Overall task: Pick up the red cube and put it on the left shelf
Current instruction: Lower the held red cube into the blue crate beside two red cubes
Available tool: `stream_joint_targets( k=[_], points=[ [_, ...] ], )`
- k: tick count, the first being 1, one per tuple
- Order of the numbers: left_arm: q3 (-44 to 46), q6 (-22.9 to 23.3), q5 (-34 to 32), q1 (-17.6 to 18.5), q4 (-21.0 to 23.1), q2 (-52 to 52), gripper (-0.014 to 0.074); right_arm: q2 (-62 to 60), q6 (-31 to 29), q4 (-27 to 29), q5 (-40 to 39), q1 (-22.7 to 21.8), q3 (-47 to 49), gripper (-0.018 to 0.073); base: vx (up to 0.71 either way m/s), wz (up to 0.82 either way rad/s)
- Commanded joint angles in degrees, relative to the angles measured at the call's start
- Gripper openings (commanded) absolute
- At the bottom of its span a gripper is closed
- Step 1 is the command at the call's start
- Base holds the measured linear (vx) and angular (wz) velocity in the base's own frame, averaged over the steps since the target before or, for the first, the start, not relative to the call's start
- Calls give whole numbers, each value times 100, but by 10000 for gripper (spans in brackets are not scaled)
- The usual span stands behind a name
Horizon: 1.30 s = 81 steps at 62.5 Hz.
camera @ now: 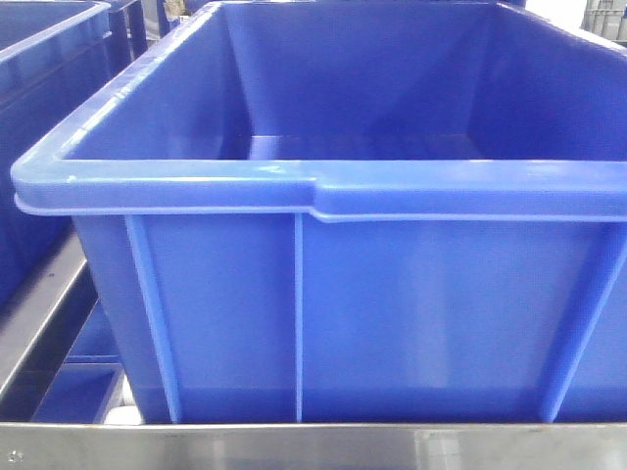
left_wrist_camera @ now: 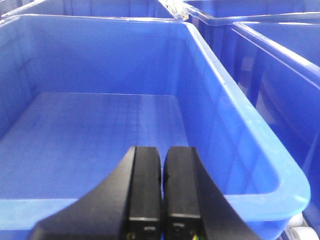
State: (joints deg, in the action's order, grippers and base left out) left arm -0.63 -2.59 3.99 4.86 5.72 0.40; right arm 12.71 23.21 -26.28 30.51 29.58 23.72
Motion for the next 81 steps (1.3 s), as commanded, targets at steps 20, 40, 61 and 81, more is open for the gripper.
stream_joint_targets(
  k=[20, 40, 61, 81],
  points=[
    [-136, 31, -435, 31, 7, 70, 101, 1157, -181, -140, -481, 82, 1340, 160, 0, 0],
    [-136, 31, -435, 31, 7, 70, 101, 3825, -640, 328, 146, 934, 3147, 160, 0, 0],
    [-136, 31, -435, 31, 7, 70, 101, 6094, -640, 887, 705, 1723, 4371, 160, 0, 0],
    [-136, 31, -435, 31, 7, 70, 101, 7773, -627, 1431, 1244, 1723, 5710, 160, 0, 0]
  ],
)
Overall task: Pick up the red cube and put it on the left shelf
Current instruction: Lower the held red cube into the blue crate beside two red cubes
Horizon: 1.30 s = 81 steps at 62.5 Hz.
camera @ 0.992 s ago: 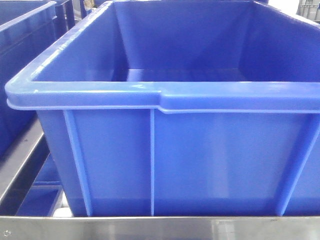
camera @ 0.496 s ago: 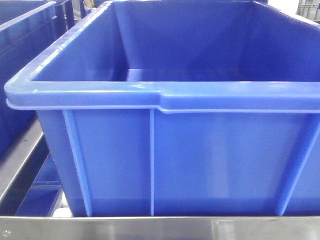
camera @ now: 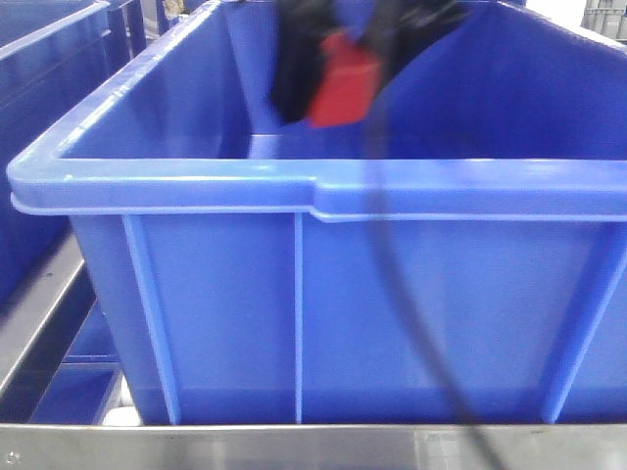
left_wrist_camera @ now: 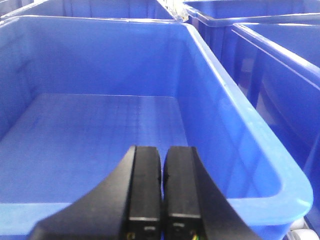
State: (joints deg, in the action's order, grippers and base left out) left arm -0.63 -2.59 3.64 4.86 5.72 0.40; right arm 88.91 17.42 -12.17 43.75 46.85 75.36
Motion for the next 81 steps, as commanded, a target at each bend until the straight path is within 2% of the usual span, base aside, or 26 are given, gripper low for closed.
stream_joint_targets(
  k=[1, 12, 22, 32, 64, 69, 81],
  points=[
    [-136, 31, -400, 31, 7, 70, 101, 266, -41, 19, -22, -3, 648, 160, 0, 0],
    [-136, 31, -400, 31, 7, 70, 101, 1031, 179, 19, 464, -101, 1258, 160, 0, 0],
    [-136, 31, -400, 31, 7, 70, 101, 1483, 293, 60, 688, -366, 1335, 160, 0, 0],
    [-136, 31, -400, 31, 7, 70, 101, 1767, 288, 339, 576, -569, 1335, 160, 0, 0],
    [-136, 31, -400, 31, 7, 70, 101, 2105, 284, 244, 449, -573, 1335, 169, 0, 0],
    [-136, 31, -400, 31, 7, 70, 101, 2105, 277, 244, 462, -573, 1335, 226, 0, 0],
    [-136, 31, -400, 31, 7, 70, 101, 2105, 277, 244, 494, -573, 1335, 488, 0, 0]
  ],
)
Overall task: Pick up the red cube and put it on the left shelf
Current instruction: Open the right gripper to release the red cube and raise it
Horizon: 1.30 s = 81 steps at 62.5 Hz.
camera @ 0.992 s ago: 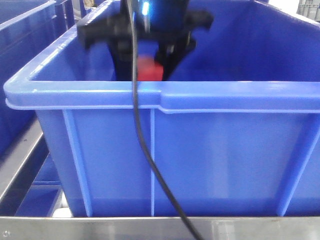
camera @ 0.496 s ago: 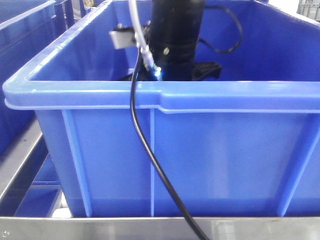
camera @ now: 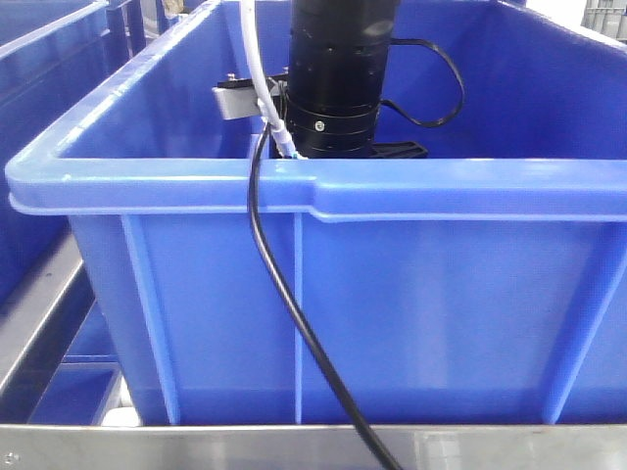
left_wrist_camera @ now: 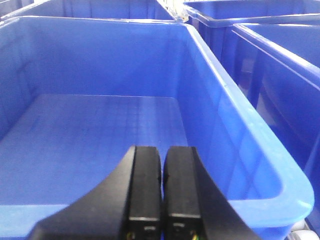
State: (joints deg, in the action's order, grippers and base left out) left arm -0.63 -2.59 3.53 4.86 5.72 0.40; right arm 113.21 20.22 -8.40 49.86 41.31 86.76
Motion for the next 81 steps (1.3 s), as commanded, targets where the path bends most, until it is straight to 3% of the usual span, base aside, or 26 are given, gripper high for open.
stream_joint_targets(
  k=[1, 9, 38, 48, 56, 63, 72, 81],
  points=[
    [-136, 31, -388, 31, 7, 70, 101, -325, -2, -133, -117, -20, 195, 512, 0, 0],
    [-136, 31, -388, 31, 7, 70, 101, -368, -2, -139, -64, -20, 195, 593, 0, 0],
    [-136, 31, -388, 31, 7, 70, 101, -1532, -2, -551, -169, -14, 195, 580, 0, 0],
    [-136, 31, -388, 31, 7, 70, 101, -2192, -2, -740, -329, -14, -3, 455, 0, 0],
    [-136, 31, -388, 31, 7, 70, 101, -2918, -2, -960, -616, -14, -537, 255, 0, 0],
    [-136, 31, -388, 31, 7, 70, 101, -3588, -2, -1142, -917, -14, -1143, 135, 0, 0],
    [-136, 31, -388, 31, 7, 70, 101, -4551, -2, -1400, -1324, -14, -2037, 63, 0, 0],
    [-136, 31, -388, 31, 7, 70, 101, -5475, 3, -1676, -1715, -14, -2944, 54, 0, 0]
  ],
)
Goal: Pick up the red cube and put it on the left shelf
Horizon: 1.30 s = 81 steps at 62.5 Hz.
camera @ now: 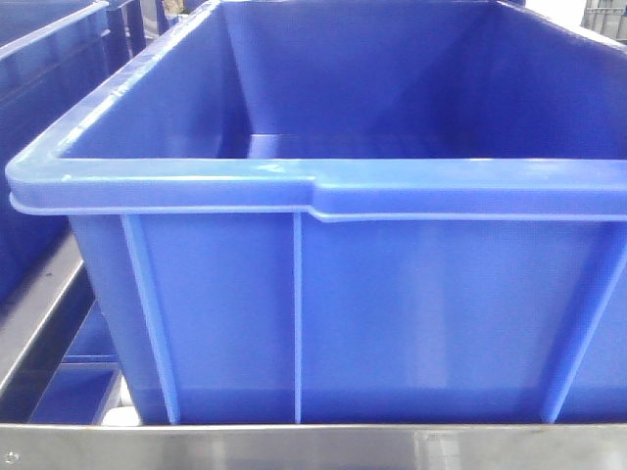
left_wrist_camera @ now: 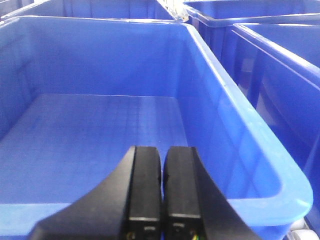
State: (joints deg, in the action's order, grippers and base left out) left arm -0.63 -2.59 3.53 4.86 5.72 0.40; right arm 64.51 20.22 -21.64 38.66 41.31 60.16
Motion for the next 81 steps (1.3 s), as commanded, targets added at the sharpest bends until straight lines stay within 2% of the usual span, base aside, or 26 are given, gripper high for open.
stream_joint_targets(
  k=[1, 17, 27, 41, 70, 81],
  points=[
    [-136, 31, -388, 31, 7, 70, 101, -746, 3, -377, -660, -14, -416, 54, 0, 0],
    [-136, 31, -388, 31, 7, 70, 101, -2398, 3, -405, -1380, -14, -1828, 54, 0, 0],
    [-136, 31, -388, 31, 7, 70, 101, -3089, 3, -405, -1439, -14, -2291, 54, 0, 0],
    [-136, 31, -388, 31, 7, 70, 101, -3305, 3, -411, -1183, -14, -2352, 54, 0, 0],
    [-136, 31, -388, 31, 7, 70, 101, -3305, 3, -411, -1188, -14, -2352, 54, 0, 0],
    [-136, 31, -388, 31, 7, 70, 101, -3309, 10, -77, -1431, -82, -2360, 54, 0, 0]
  ],
)
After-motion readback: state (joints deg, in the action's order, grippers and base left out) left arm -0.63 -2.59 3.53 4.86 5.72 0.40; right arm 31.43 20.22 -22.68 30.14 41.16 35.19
